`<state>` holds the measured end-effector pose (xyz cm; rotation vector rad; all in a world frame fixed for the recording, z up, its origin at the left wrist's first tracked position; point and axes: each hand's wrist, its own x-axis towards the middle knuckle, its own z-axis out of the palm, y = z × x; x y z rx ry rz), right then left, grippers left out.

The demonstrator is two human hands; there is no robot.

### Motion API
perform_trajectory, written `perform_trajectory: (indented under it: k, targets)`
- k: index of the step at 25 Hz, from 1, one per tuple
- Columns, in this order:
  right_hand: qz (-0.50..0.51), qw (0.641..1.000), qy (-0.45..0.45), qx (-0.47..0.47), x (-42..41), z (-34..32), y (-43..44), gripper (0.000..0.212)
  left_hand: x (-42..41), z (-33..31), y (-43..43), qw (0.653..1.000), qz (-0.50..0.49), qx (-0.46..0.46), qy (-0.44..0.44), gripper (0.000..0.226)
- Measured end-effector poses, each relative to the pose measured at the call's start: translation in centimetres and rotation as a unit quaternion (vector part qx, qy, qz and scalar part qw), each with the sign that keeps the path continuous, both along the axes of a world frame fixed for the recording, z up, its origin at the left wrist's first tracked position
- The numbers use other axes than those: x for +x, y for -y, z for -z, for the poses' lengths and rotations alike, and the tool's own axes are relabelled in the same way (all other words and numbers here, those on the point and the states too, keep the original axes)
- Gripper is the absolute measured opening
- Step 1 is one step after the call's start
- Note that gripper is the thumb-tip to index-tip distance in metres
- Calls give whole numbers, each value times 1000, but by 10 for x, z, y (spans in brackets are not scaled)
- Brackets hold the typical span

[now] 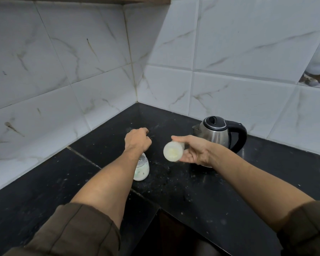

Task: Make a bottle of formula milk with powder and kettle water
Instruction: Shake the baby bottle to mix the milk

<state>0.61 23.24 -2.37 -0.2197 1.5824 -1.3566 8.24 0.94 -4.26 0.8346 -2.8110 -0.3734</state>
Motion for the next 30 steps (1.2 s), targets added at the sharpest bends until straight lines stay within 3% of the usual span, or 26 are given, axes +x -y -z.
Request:
perform_trajectory:
  k: [2,5,9,13,17,21,25,30]
  targets:
    - [10,1000,2,10,-1,-1,1,49,0,1,-1,1000,2,1,3,46]
    - [-68,998,3,-3,-1,1,1,55,1,1,0,1000,1,-3,6,46]
    - [34,999,-9,19,-5,2,0,50,1,0,3,1000,-1,-4,6,46]
    - [-46,999,-9,-3,-5,3,0,61,1,0,2,1000,1,-5,4,46]
    - [38,999,-7,3,-10,0,1,57,-1,-1,0,1000,1,-5,1,47]
    - [-62,998,-16,1,-9,-1,0,64,-1,-1,1,1000,1,-6,1,47]
    - [41,999,-13,25,-10,-1,1,54,-1,-1,1,1000,0,-1,-3,48]
    - [-77,995,-62,-23,-1,-1,-5,62,-1,-1,2,1000,1,-3,-4,48]
